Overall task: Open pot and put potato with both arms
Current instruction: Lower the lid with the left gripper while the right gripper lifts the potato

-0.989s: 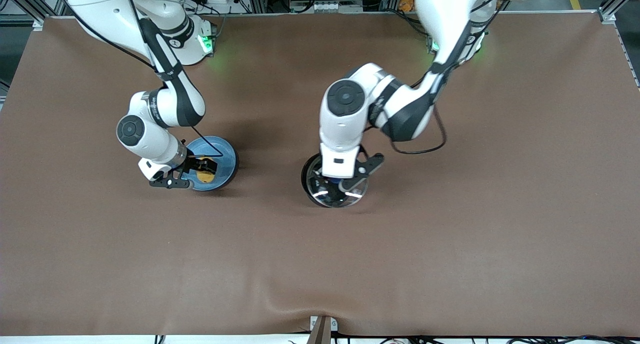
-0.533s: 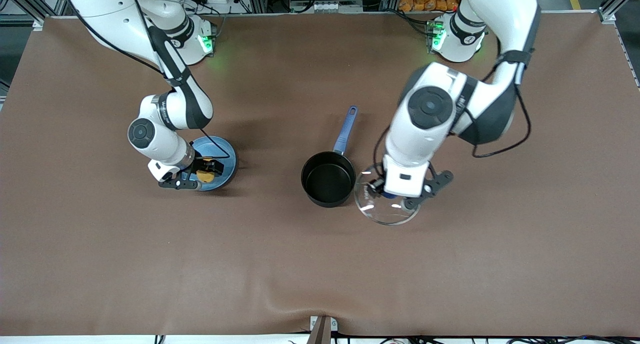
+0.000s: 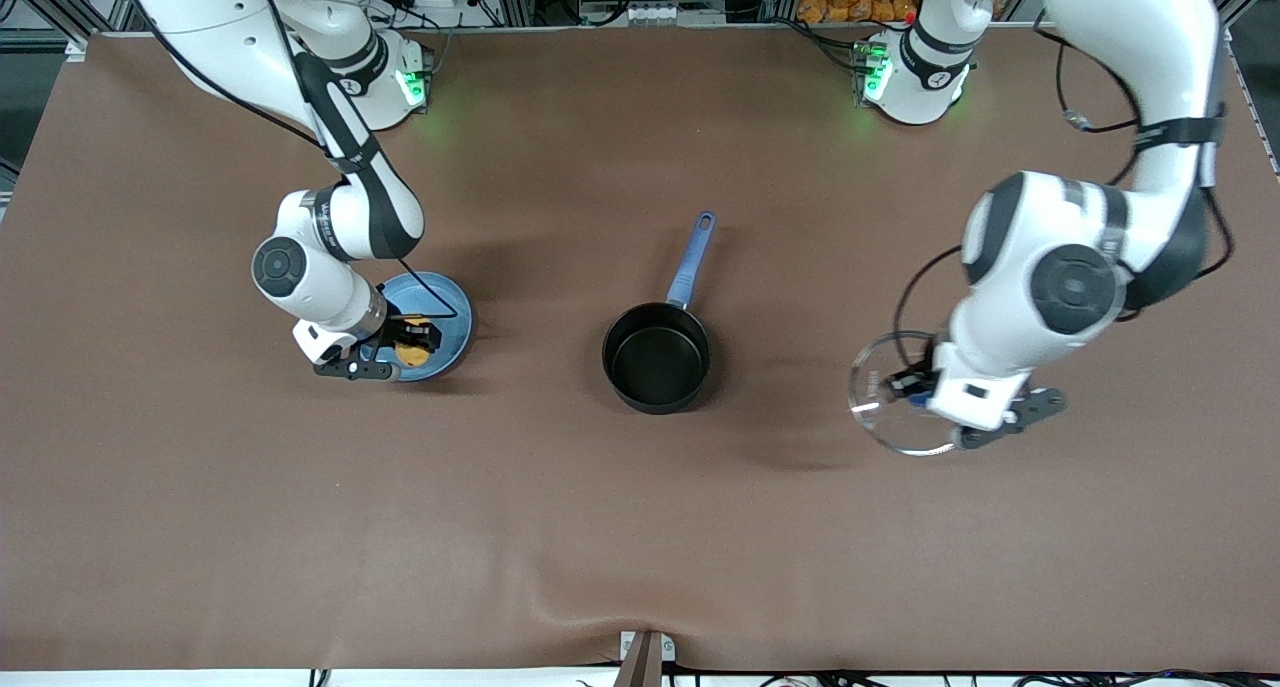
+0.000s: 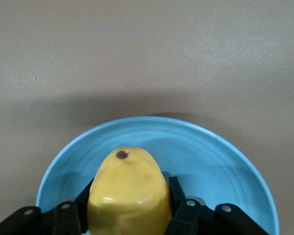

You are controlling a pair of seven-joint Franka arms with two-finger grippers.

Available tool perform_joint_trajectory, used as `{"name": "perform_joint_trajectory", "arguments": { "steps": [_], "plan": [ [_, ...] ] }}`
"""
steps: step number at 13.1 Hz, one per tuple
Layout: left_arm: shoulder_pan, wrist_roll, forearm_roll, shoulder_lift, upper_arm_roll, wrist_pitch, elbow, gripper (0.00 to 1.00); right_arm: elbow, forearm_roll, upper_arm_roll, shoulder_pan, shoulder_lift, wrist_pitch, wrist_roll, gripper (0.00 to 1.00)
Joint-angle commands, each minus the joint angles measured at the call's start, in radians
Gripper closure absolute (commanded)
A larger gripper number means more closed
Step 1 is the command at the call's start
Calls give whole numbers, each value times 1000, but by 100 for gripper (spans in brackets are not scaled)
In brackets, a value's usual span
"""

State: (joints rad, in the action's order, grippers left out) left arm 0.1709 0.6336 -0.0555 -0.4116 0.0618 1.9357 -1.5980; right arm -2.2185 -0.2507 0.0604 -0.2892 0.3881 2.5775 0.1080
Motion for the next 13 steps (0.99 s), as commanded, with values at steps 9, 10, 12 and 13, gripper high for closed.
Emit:
{"name": "perform_joint_trajectory", "arguments": {
  "steps": [9,10,12,13],
  "plan": [
    [-154,-103,-41,11,12,578,-465,100,244,56,102,-109,-176,-343,-4,100],
    [-156,-123,-41,2,10,604,-480,100,313,77,139,-137,-170,-417,-4,100],
    [-163,-141,-41,-13,12,623,-488,100,470,132,200,-195,-137,-578,-1,100],
    [-165,-141,-41,-16,10,623,-488,97,541,154,217,-224,-112,-638,13,100]
  ]
}}
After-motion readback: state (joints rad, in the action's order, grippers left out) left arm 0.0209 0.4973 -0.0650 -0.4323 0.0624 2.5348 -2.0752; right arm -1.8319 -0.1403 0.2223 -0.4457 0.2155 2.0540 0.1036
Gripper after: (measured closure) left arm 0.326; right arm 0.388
